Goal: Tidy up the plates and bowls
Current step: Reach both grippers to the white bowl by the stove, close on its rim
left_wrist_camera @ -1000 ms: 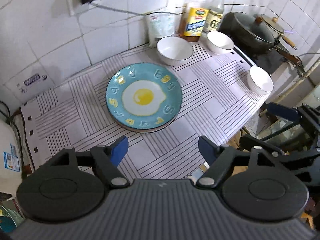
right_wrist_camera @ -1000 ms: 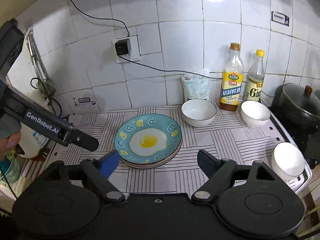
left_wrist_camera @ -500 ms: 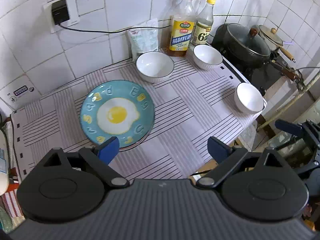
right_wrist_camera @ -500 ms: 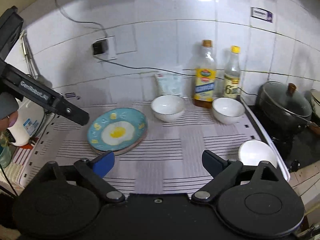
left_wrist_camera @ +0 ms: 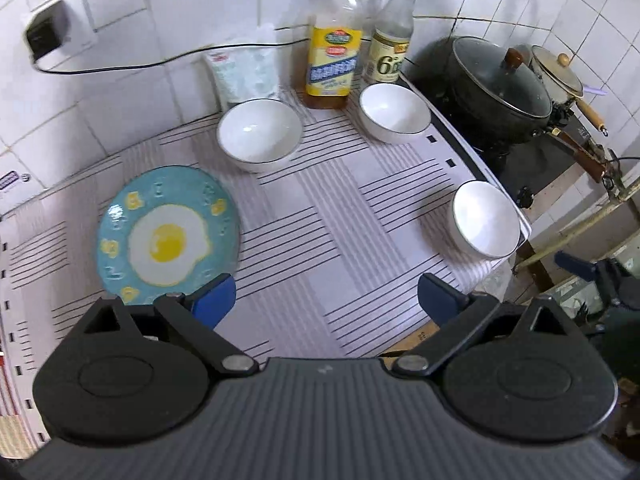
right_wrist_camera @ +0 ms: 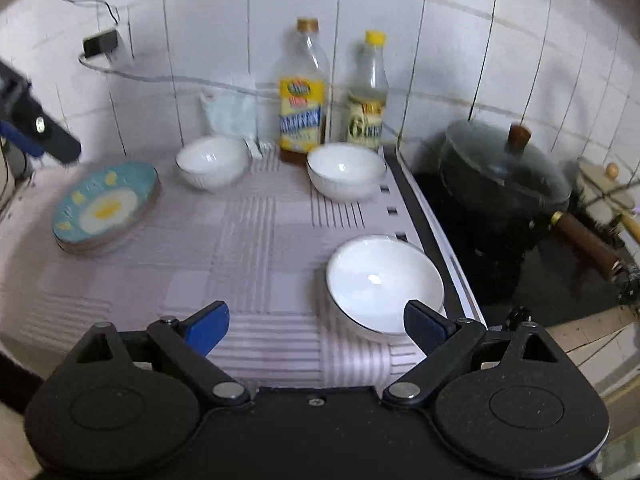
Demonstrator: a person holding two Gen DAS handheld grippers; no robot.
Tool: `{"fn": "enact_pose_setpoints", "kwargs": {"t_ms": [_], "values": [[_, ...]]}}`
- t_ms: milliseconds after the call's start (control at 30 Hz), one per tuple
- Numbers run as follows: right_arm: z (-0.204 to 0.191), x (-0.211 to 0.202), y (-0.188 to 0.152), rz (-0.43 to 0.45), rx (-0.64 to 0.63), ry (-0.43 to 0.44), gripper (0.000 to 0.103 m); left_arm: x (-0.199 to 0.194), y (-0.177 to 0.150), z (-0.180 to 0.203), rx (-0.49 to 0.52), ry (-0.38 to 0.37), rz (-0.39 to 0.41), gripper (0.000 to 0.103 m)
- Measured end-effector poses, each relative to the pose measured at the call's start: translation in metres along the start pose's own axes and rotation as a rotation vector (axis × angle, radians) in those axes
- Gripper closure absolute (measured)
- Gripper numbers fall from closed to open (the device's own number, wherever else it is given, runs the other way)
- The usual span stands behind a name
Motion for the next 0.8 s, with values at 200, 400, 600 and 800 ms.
{"fn": "enact_pose_setpoints", "kwargs": {"t_ms": [200,400,600,800], "values": [[0.040,0.051,-0.032,-0.057,-0.076,-0.013,0.007,0.042,0.007,0.051,0.002,-0.013,-0.018,0.004],[0.069,0.089,-0.052,-0.009,-0.046,0.007,0.007,0.093,0.016,0.095,-0.003,-0.067,-0.072,0.007],[0.075,0.105,-0.054,0.105,-0.034,0.032,0.006,0.138,0.024,0.126,-0.039,-0.099,-0.064,0.008],[0.079,0.118,-0.057,0.156,-0.026,0.046,0.006,0.175,0.024,0.151,-0.004,-0.111,-0.073,0.022]]}}
Point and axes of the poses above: each gripper's, at about its wrist camera, not at the fingertips, and x roughly the way its jaws point, z to its right, y to its top, the point moved 3 cm from there along x, roughly the way its jaws point, and after that the axes turned 8 degrees about y, right-handed, at the moved point
